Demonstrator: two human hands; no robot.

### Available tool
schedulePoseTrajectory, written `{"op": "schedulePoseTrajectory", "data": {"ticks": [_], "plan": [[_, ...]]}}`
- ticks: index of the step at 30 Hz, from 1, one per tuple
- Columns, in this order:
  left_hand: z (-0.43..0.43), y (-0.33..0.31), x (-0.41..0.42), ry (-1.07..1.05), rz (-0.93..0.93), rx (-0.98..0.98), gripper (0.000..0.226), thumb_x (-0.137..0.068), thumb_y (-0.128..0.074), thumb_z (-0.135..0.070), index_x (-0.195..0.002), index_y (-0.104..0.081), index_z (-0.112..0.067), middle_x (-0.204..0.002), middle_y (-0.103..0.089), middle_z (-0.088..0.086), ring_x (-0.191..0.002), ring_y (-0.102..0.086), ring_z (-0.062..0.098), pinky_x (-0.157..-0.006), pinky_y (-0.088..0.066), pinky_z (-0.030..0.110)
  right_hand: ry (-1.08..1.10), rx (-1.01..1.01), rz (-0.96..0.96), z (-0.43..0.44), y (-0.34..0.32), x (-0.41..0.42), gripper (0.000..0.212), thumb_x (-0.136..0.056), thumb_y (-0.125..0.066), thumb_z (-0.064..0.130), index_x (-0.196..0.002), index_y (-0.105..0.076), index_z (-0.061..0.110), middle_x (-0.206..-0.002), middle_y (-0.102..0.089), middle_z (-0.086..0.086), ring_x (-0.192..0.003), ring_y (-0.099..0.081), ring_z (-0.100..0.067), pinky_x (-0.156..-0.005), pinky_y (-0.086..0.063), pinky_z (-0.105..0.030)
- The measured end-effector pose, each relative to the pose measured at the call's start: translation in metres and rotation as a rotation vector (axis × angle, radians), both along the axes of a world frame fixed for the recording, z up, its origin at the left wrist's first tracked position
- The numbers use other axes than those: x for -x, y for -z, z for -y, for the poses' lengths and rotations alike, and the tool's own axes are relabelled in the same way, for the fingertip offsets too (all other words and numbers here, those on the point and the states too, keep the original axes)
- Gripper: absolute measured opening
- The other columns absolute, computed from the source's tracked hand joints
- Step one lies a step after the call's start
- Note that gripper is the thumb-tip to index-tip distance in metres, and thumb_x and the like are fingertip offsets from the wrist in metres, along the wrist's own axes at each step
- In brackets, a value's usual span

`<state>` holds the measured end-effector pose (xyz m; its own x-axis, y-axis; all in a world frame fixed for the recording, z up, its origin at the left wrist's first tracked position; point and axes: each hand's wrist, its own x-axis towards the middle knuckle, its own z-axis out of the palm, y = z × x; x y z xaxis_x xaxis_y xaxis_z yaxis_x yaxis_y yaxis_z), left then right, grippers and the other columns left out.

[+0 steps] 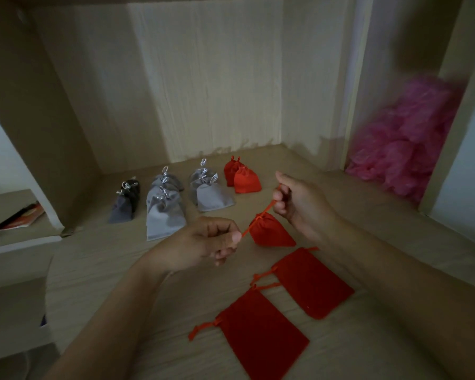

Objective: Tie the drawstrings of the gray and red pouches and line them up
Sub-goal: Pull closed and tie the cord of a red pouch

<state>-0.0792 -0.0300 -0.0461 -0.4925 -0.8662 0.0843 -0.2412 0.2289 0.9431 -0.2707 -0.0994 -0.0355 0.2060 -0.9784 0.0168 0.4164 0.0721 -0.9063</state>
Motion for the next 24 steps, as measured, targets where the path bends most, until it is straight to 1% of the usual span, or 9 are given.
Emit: {"op": "schedulePoseTrajectory", "data": {"ticks": [3, 5, 8, 10, 13, 16, 19, 22, 24], "plan": [[0.0, 0.002, 0.0, 0.017, -0.071, -0.06, 0.013, -0.085, -0.06, -0.019, -0.08, -0.064, -0.008, -0.056, -0.048, -0.002, -0.051, -0.046, 0.009, -0.054, -0.044, 0.021, -0.048, 0.055, -0.009, -0.004, -0.005, 0.001, 0.035, -0.095, -0.049, 0.017, -0.061, -0.039, 0.013, -0.049, -0.055, -0.003, -0.039, -0.042, -0.01, -0.04, -0.033, -0.018], [0.0, 0.002, 0.001, 0.039, -0.145, -0.089, 0.018, -0.08, -0.071, -0.028, -0.084, -0.07, -0.011, -0.056, -0.051, -0.003, -0.051, -0.049, 0.009, -0.054, -0.046, 0.02, -0.109, 0.084, -0.052, -0.009, -0.006, -0.002, 0.03, -0.095, -0.049, 0.015, -0.066, -0.043, 0.013, -0.052, -0.058, -0.005, -0.04, -0.044, -0.01, -0.042, -0.034, -0.018], [0.002, 0.0, 0.001, -0.037, -0.332, -0.084, 0.036, -0.063, -0.082, -0.046, -0.081, -0.072, -0.015, -0.064, -0.058, -0.002, -0.058, -0.054, 0.007, -0.057, -0.047, 0.018, -0.163, 0.165, -0.177, -0.014, 0.0, -0.011, 0.022, -0.093, -0.052, 0.009, -0.072, -0.047, 0.013, -0.052, -0.058, -0.003, -0.045, -0.047, -0.011, -0.045, -0.036, -0.019], [0.004, -0.003, -0.002, -0.079, -0.453, -0.07, 0.037, -0.06, -0.083, -0.046, -0.078, -0.072, -0.016, -0.071, -0.061, -0.003, -0.063, -0.054, 0.004, -0.057, -0.045, 0.015, -0.152, 0.224, -0.222, -0.016, 0.006, -0.015, 0.019, -0.089, -0.058, 0.004, -0.074, -0.049, 0.014, -0.054, -0.056, -0.002, -0.049, -0.047, -0.012, -0.048, -0.035, -0.022], [0.003, -0.007, -0.006, -0.124, -0.602, -0.137, 0.035, -0.053, -0.088, -0.041, -0.07, -0.071, -0.015, -0.085, -0.055, 0.007, -0.055, -0.05, 0.002, -0.052, -0.04, 0.013, -0.195, 0.341, -0.298, -0.018, 0.008, -0.017, 0.007, -0.085, -0.064, 0.008, -0.083, -0.058, 0.005, -0.073, -0.054, -0.015, -0.057, -0.047, -0.015, -0.052, -0.036, -0.022], [0.003, -0.009, -0.004, -0.145, -0.763, -0.25, 0.039, -0.042, -0.094, -0.029, -0.067, -0.071, -0.009, -0.087, -0.061, 0.009, -0.045, -0.047, 0.001, -0.041, -0.039, 0.011, -0.25, 0.394, -0.312, -0.021, 0.007, -0.017, 0.031, -0.081, -0.068, 0.016, -0.1, -0.062, -0.008, -0.085, -0.056, -0.017, -0.068, -0.049, -0.017, -0.057, -0.04, -0.019], [0.002, -0.011, -0.002, -0.143, -0.804, -0.275, 0.039, -0.042, -0.094, -0.026, -0.069, -0.072, -0.01, -0.076, -0.067, 0.002, -0.044, -0.048, 0.0, -0.038, -0.039, 0.011, -0.278, 0.423, -0.366, -0.024, 0.003, -0.013, 0.04, -0.071, -0.07, 0.027, -0.102, -0.068, 0.001, -0.082, -0.06, -0.013, -0.066, -0.052, -0.013, -0.057, -0.042, -0.019], [0.003, -0.01, -0.003, -0.15, -0.753, -0.213, 0.034, -0.05, -0.09, -0.033, -0.072, -0.072, -0.015, -0.077, -0.067, -0.001, -0.045, -0.048, 0.0, -0.04, -0.04, 0.01, -0.275, 0.479, -0.463, -0.022, 0.002, -0.01, 0.029, -0.081, -0.068, 0.021, -0.105, -0.071, 0.005, -0.082, -0.065, -0.017, -0.067, -0.055, -0.009, -0.061, -0.043, -0.019], [0.004, -0.008, -0.003, -0.16, -0.721, -0.177, 0.033, -0.054, -0.088, -0.037, -0.074, -0.071, -0.016, -0.078, -0.066, -0.001, -0.046, -0.046, 0.0, -0.042, -0.04, 0.011, -0.294, 0.53, -0.556, -0.019, -0.001, -0.008, 0.015, -0.085, -0.065, 0.017, -0.091, -0.074, 0.006, -0.073, -0.064, -0.01, -0.061, -0.053, -0.002, -0.058, -0.042, -0.014]]}}
